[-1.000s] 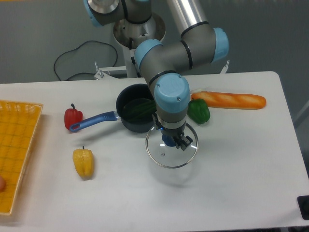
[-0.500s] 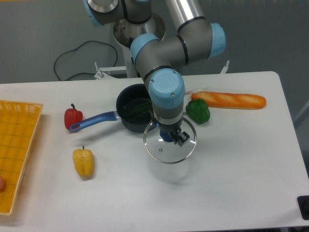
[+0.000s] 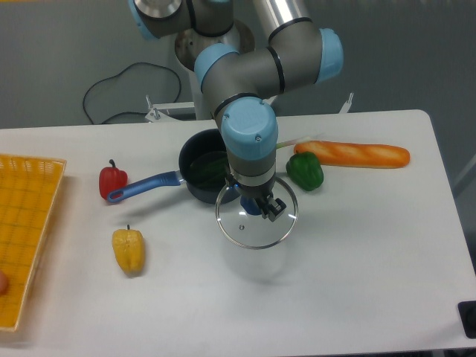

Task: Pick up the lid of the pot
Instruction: 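Lift the glass lid by its knob and carry it toward the saucepan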

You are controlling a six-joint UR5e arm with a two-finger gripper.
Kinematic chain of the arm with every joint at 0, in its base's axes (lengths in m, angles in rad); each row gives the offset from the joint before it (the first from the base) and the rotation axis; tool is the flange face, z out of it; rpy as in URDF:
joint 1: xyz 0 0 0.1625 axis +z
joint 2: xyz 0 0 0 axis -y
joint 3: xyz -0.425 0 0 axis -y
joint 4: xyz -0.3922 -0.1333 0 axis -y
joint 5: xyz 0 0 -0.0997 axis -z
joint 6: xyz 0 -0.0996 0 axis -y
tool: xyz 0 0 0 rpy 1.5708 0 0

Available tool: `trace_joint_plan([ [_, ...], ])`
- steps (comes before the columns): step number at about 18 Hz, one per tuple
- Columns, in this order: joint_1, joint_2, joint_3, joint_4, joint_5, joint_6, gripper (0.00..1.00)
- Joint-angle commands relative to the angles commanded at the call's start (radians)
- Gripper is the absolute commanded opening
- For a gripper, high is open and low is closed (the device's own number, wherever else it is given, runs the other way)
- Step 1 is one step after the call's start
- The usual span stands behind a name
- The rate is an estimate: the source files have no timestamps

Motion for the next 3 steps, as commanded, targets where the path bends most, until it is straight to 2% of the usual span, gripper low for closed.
trace_joint_plan([
  [3,0.008,0.003,0.002,0.003,-0.023,0.0,0.38],
])
